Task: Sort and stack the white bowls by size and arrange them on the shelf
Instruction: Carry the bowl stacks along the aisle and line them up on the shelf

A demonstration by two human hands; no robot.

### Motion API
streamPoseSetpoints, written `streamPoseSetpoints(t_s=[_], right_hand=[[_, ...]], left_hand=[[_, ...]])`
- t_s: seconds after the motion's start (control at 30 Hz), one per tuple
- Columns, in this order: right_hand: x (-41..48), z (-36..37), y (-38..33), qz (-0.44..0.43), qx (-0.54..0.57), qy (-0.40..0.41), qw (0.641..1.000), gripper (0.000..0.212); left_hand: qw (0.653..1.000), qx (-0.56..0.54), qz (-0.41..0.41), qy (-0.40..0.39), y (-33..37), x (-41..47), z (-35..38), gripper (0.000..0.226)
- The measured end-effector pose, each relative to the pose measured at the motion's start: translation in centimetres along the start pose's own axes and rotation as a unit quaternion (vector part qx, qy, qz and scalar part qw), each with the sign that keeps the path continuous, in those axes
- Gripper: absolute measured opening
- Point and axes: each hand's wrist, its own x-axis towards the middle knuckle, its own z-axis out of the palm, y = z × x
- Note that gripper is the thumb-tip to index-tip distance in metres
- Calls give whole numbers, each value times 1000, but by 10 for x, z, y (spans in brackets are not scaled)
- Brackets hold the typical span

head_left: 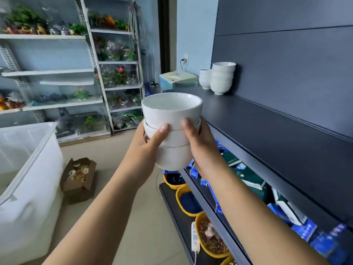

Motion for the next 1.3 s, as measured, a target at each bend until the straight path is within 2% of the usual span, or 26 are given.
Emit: streamPoseSetpoints(t_s=[0.1, 0.27, 0.4, 0.53, 0.6, 0.77, 0.87, 1.0, 1.1, 1.2, 1.3], right_hand=[[35, -10, 12, 0, -18, 25, 1000, 42], [95, -18, 39, -15, -31, 82, 996, 57], [145, -22, 57, -23, -40, 141, 989, 60], [190, -19, 70, -50, -59, 208, 975, 83], [214, -17, 76, -51, -62, 244, 966, 89], [257, -17, 90, -74, -82, 315, 943, 91], [277, -26, 99, -65, -103, 339, 933, 88], [300, -51, 112, -69, -107, 358, 925, 54], [315, -72, 123, -68, -119, 367, 920, 46], [328, -90, 127, -61, -130, 371, 917, 49], [338, -104, 130, -58, -138, 359, 921, 63]], left_hand=[[1000, -5, -9, -8, -18, 40, -4, 94], [998, -31, -10, -49, -49, 111, -17, 95], [993, -60, -15, -99, -75, 174, -29, 100], [984, -70, -15, -162, -93, 239, -45, 102], [978, -85, -23, -189, -103, 269, -51, 101], [958, -113, -49, -260, -123, 331, -58, 92], [943, -120, -47, -305, -133, 360, -52, 97], [931, -127, -45, -339, -151, 394, -35, 96], [922, -137, -60, -357, -167, 416, -21, 99], [922, -139, -62, -356, -179, 433, -10, 100], [920, -133, -61, -364, -189, 446, -2, 102]])
